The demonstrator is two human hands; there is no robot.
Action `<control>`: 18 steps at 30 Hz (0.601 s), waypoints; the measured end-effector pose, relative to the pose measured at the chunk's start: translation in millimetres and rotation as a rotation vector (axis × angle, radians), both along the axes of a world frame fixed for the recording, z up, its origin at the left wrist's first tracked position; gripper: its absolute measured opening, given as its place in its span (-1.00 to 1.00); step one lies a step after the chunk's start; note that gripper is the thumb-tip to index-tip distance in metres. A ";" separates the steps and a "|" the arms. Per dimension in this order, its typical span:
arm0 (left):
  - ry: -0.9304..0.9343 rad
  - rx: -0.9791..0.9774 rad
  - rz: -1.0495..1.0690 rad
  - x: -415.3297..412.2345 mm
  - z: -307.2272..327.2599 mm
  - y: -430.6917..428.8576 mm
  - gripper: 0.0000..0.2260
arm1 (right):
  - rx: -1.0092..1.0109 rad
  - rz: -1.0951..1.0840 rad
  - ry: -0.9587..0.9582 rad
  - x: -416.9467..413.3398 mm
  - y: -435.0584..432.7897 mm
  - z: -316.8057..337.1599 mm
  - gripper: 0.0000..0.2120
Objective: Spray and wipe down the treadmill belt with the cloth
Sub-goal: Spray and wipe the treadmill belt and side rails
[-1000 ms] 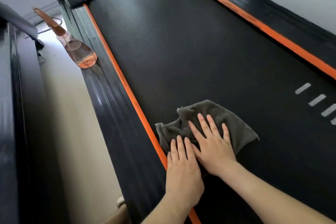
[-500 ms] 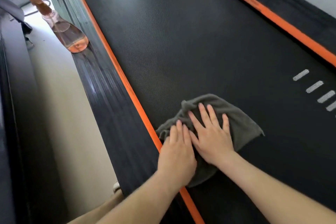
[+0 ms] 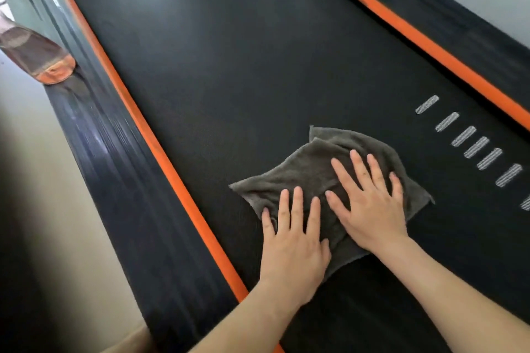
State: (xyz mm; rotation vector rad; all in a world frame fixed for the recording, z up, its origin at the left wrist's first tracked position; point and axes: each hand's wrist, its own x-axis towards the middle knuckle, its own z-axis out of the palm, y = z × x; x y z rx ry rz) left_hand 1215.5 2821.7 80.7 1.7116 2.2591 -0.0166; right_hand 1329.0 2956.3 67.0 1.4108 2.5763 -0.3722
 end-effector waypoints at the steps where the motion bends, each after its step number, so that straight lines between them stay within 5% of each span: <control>1: -0.008 -0.022 -0.002 3.4 0.8 4.4 -0.40 | -0.018 -0.051 -0.003 11.4 -2.7 3.2 -0.35; 5: -0.051 0.011 -0.008 -12.4 11.3 1.3 -0.48 | -0.076 -0.108 0.028 23.8 -25.5 22.8 -0.41; 11: -0.043 0.157 0.226 -61.1 21.2 22.5 -0.71 | 0.101 -0.221 0.402 0.3 35.7 36.5 -0.72; 14: -0.078 0.052 0.325 -73.2 23.5 32.7 -0.77 | 0.065 -0.111 0.335 -7.7 45.6 22.9 -0.66; 18: -0.047 -0.015 0.271 -80.8 28.5 38.0 -0.84 | -0.013 0.077 0.197 -14.6 36.4 9.3 -0.31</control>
